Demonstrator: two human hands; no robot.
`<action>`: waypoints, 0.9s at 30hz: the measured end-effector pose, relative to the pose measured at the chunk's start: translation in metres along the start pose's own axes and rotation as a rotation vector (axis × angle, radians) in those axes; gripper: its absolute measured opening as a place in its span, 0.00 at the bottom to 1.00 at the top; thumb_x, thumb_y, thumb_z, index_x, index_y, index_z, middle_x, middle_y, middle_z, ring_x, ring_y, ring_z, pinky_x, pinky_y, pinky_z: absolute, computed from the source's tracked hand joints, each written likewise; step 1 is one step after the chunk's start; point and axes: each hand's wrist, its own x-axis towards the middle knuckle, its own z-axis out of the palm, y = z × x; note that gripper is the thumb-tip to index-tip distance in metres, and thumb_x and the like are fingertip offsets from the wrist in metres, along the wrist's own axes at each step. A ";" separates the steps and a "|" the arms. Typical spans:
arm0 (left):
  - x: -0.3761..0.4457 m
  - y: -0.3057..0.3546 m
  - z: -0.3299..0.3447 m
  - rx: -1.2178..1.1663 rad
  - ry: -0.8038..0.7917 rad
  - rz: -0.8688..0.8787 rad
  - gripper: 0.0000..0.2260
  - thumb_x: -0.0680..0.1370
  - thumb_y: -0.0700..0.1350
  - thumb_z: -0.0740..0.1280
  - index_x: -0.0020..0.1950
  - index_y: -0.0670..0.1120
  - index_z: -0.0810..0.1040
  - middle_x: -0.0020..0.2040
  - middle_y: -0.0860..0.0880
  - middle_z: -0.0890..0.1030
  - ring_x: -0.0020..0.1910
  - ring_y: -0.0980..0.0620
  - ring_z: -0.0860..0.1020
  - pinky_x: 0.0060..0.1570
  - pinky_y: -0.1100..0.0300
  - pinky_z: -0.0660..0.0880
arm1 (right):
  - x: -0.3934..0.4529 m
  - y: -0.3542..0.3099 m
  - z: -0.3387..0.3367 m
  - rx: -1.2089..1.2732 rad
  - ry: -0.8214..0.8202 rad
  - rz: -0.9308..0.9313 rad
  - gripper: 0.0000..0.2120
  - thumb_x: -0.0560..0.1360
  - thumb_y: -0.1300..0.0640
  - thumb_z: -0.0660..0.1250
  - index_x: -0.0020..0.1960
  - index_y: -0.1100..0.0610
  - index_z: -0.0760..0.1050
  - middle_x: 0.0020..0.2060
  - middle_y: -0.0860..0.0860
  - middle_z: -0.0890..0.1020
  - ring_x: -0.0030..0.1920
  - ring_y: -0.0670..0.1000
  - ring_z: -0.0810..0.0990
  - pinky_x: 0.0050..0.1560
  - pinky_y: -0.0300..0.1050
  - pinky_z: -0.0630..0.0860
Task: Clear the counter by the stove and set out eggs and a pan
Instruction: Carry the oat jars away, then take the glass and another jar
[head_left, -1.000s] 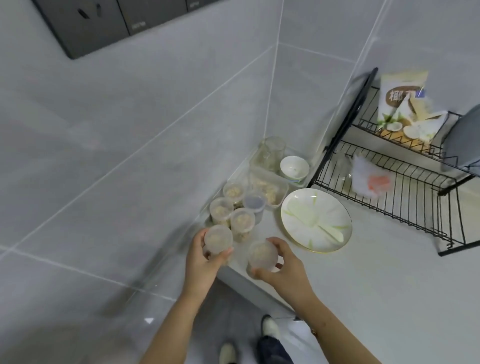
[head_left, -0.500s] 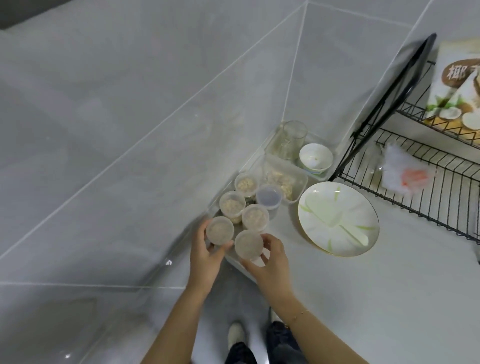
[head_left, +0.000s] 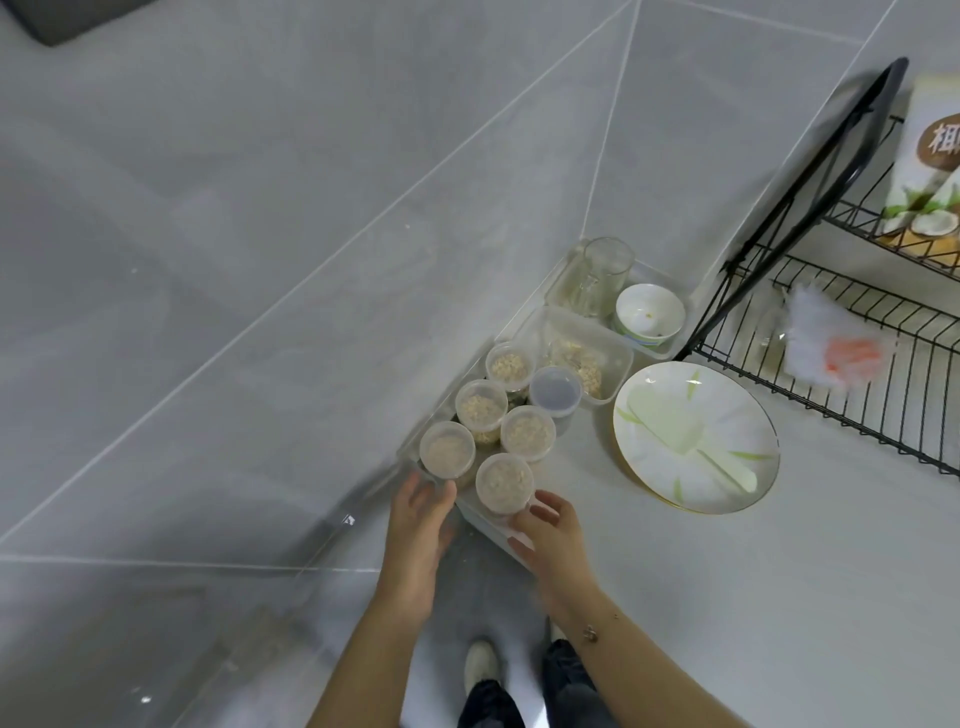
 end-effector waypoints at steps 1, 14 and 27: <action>-0.003 -0.003 0.001 -0.112 -0.019 -0.081 0.21 0.78 0.44 0.67 0.71 0.47 0.68 0.62 0.48 0.79 0.60 0.49 0.77 0.65 0.48 0.70 | -0.001 -0.001 -0.001 0.138 -0.007 0.082 0.18 0.73 0.67 0.68 0.61 0.59 0.69 0.53 0.56 0.78 0.50 0.53 0.79 0.47 0.45 0.78; -0.007 -0.006 0.013 -0.335 -0.013 -0.253 0.18 0.82 0.54 0.59 0.67 0.46 0.74 0.64 0.44 0.78 0.59 0.41 0.78 0.64 0.45 0.71 | -0.005 -0.019 0.004 0.323 -0.021 0.175 0.16 0.81 0.54 0.58 0.63 0.62 0.73 0.57 0.58 0.76 0.52 0.57 0.77 0.49 0.48 0.76; -0.012 0.007 0.011 -0.317 -0.032 -0.289 0.19 0.81 0.53 0.59 0.69 0.46 0.71 0.66 0.44 0.74 0.62 0.39 0.76 0.66 0.44 0.69 | -0.013 -0.046 0.001 0.282 -0.049 0.056 0.17 0.82 0.53 0.56 0.68 0.56 0.68 0.60 0.54 0.76 0.64 0.57 0.74 0.65 0.55 0.71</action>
